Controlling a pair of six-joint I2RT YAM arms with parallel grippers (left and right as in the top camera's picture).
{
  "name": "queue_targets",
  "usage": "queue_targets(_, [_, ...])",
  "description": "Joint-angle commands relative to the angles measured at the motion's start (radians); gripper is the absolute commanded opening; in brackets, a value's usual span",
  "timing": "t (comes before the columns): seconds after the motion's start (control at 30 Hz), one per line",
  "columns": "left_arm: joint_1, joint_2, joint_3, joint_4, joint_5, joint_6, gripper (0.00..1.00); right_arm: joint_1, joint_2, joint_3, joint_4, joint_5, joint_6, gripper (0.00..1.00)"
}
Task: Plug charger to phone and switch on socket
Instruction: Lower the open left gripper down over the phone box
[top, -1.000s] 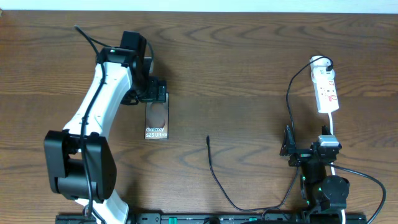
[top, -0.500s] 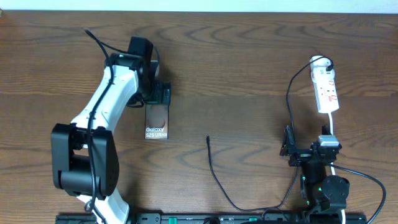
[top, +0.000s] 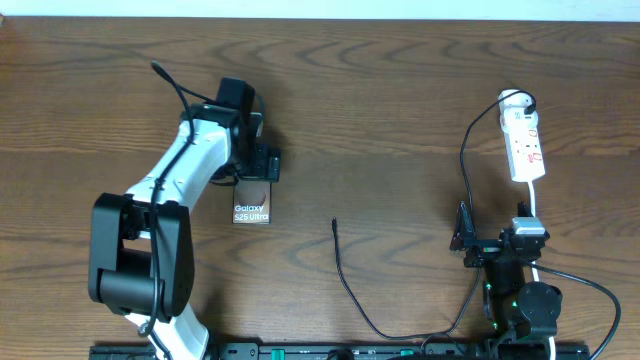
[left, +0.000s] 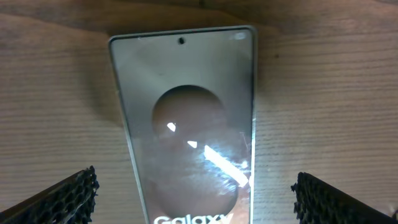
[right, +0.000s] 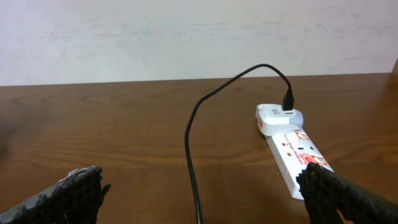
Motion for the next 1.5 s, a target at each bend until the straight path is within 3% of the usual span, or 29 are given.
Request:
queue_targets(0.0, [-0.018,0.016,-0.019,0.009,-0.06,-0.066,0.98,-0.002,-0.004,-0.001,-0.004,0.008,0.009,0.99])
queue_targets(1.47, [-0.02,0.017,-0.1,0.09,-0.061,-0.068,0.98,-0.002,-0.004,-0.001,-0.005,0.008,0.009,0.99])
